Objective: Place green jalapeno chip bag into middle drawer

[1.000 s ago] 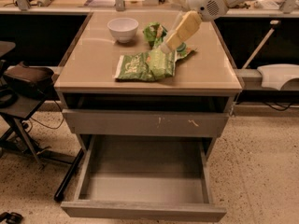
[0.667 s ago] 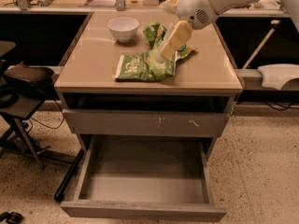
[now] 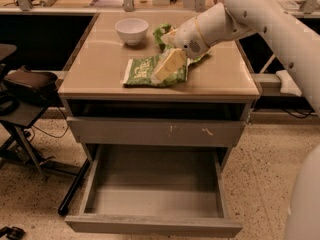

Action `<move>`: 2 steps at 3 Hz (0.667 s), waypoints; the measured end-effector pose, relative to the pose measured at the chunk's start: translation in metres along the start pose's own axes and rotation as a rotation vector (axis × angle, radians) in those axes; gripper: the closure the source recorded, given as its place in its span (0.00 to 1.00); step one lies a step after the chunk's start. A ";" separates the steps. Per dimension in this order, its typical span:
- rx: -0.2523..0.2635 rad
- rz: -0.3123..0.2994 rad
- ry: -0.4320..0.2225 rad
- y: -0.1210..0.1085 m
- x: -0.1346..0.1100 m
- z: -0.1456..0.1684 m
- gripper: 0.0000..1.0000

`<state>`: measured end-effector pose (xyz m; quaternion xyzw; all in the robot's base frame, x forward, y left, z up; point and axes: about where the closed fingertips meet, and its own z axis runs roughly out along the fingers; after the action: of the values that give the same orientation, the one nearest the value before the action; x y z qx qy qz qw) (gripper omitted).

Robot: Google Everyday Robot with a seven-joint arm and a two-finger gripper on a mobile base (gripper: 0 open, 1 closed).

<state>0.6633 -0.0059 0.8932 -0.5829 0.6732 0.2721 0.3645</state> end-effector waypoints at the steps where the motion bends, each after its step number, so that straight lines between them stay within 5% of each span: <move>1: -0.004 0.006 0.000 -0.001 0.004 0.003 0.00; 2: 0.006 -0.023 0.042 0.004 0.001 0.000 0.00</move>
Offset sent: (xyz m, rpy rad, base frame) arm -0.0107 -0.0067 0.0083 -0.1094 -0.0496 0.0038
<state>0.6595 -0.0055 0.8921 -0.5951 0.6749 0.2536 0.3551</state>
